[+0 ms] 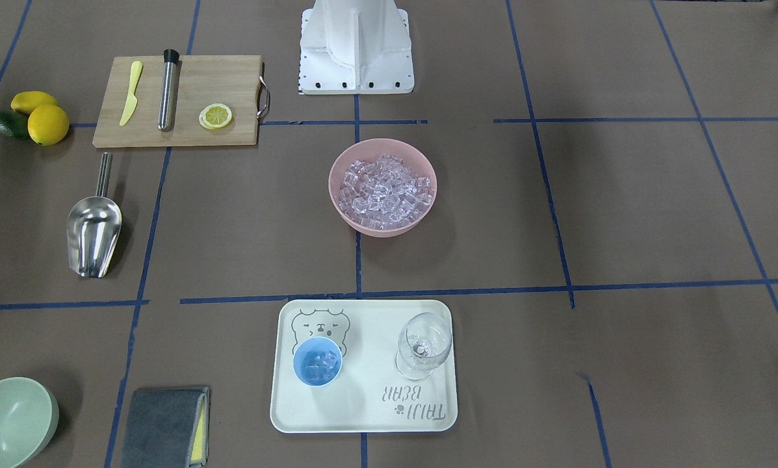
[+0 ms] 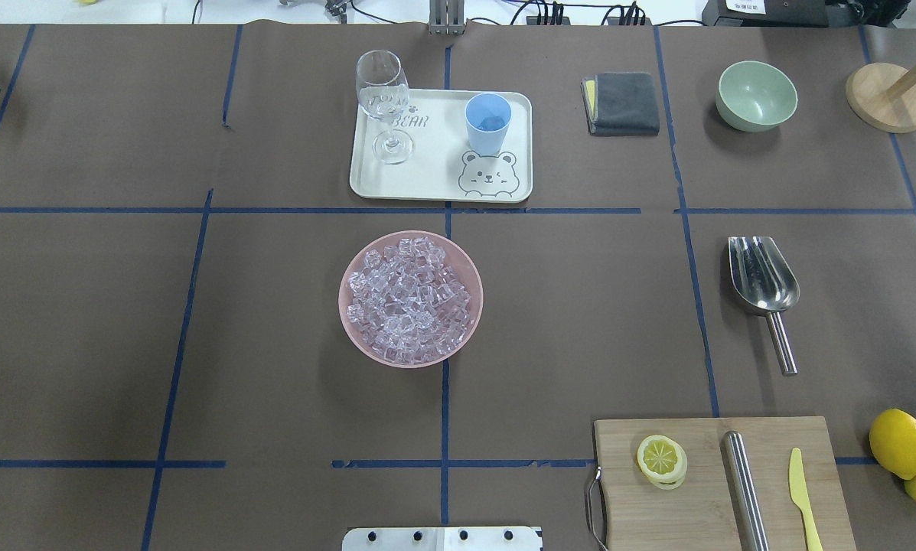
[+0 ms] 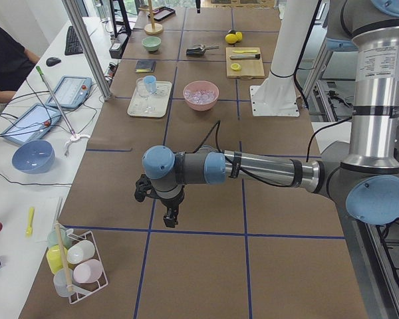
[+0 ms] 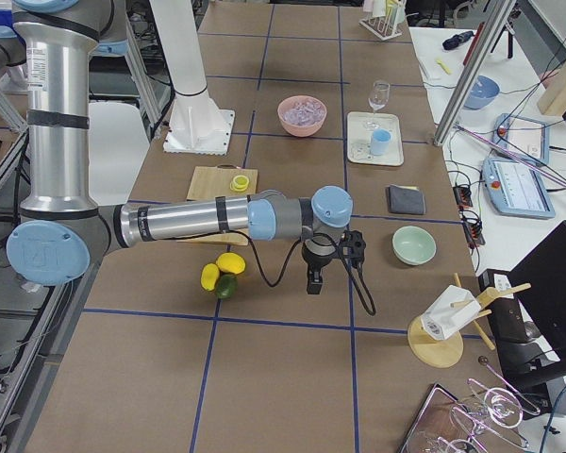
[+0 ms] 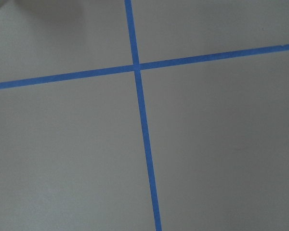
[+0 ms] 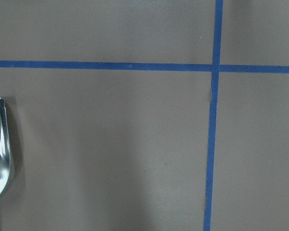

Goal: Put ice in cup with scoop

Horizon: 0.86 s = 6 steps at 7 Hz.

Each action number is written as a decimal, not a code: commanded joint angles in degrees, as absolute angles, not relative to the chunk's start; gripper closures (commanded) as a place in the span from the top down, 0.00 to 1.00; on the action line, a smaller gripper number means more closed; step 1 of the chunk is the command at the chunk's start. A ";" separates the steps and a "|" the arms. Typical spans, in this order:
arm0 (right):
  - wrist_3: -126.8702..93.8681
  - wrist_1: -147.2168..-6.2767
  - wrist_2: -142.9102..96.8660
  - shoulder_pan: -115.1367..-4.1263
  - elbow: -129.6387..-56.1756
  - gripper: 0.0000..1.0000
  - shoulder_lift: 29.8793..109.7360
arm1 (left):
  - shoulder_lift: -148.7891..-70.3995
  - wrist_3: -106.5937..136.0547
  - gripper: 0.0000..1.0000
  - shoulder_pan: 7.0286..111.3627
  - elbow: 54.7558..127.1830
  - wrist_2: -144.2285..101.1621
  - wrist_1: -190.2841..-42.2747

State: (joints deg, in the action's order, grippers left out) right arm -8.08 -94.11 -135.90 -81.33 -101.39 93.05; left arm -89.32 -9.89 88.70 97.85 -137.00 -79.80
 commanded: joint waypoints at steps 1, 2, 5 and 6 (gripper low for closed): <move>-8.09 -94.13 -135.97 -81.21 -101.34 1.00 92.38 | -89.56 -10.11 1.00 87.20 98.17 -136.76 -79.63; -8.09 -94.13 -135.88 -80.86 -101.42 1.00 92.20 | -89.91 -10.02 1.00 87.01 98.09 -136.76 -79.63; -8.00 -94.04 -135.88 -80.60 -101.16 1.00 91.93 | -92.71 -9.67 1.00 87.01 96.17 -136.93 -79.10; -7.91 -94.13 -135.88 -80.60 -101.08 1.00 92.28 | -92.81 -9.67 1.00 87.01 95.89 -136.93 -79.19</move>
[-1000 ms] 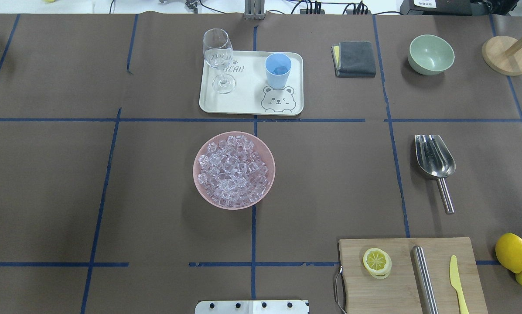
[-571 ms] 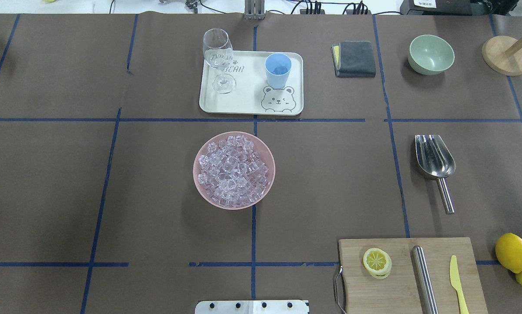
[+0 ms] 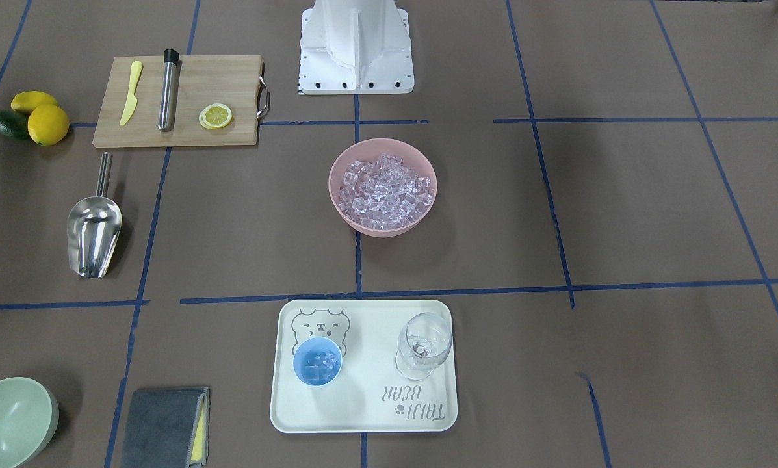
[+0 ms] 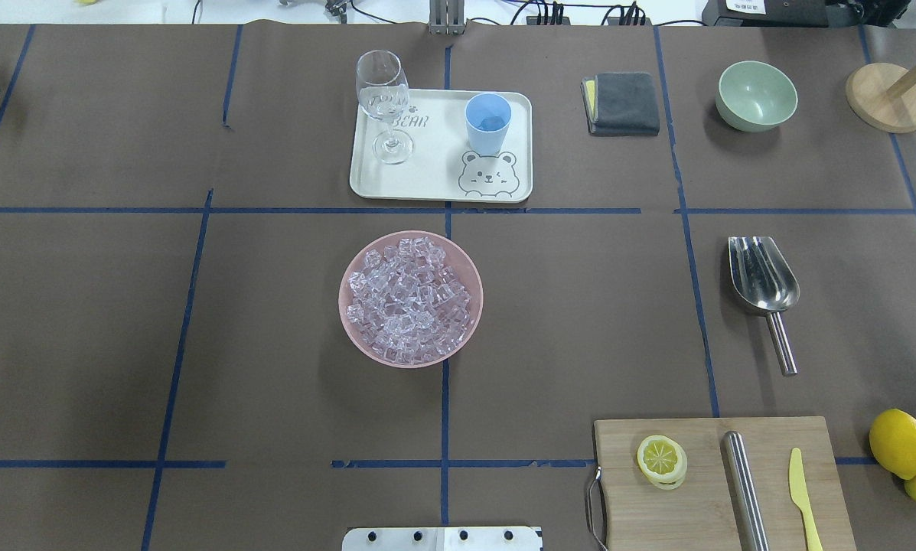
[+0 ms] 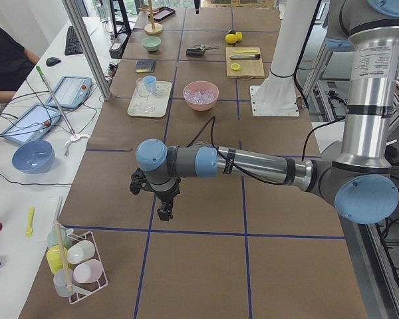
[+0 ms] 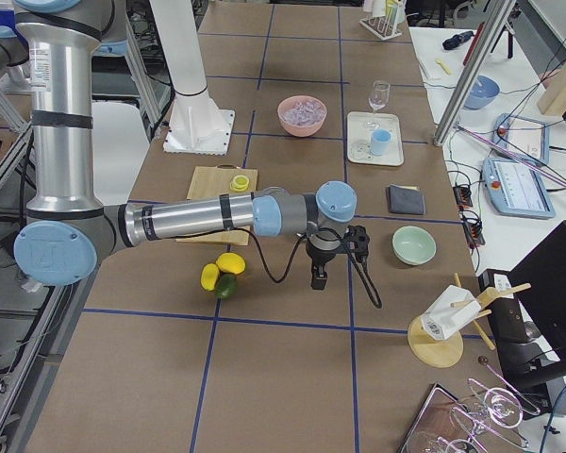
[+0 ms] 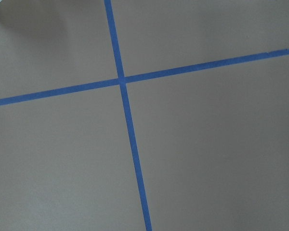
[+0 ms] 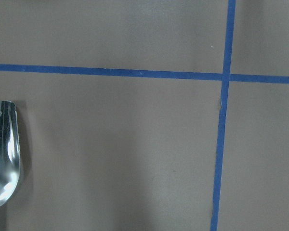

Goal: Put ice in cup with scoop

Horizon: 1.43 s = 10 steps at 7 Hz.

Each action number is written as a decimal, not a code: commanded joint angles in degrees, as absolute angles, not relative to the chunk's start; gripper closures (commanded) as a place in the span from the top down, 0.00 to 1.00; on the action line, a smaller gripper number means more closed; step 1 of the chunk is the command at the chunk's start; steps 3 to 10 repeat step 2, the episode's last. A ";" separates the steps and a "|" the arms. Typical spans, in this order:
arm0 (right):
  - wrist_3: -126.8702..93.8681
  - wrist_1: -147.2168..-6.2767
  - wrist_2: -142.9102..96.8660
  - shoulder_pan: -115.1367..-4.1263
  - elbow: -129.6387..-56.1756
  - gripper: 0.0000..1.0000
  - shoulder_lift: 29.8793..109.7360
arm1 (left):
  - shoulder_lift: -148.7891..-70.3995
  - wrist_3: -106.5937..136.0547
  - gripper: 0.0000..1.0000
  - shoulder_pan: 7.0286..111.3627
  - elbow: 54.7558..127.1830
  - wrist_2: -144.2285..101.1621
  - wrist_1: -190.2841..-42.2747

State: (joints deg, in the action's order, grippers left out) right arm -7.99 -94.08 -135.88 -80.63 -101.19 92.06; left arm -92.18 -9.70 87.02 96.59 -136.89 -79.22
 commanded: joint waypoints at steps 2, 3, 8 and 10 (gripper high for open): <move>-7.39 -94.04 -135.53 -80.77 -101.07 1.00 92.81 | -94.29 -9.67 1.00 86.92 95.54 -136.32 -79.19; -7.39 -94.04 -135.53 -80.77 -101.07 1.00 92.81 | -94.29 -9.67 1.00 86.92 95.54 -136.32 -79.19; -7.39 -94.04 -135.53 -80.77 -101.07 1.00 92.81 | -94.29 -9.67 1.00 86.92 95.54 -136.32 -79.19; -7.39 -94.04 -135.53 -80.77 -101.07 1.00 92.81 | -94.29 -9.67 1.00 86.92 95.54 -136.32 -79.19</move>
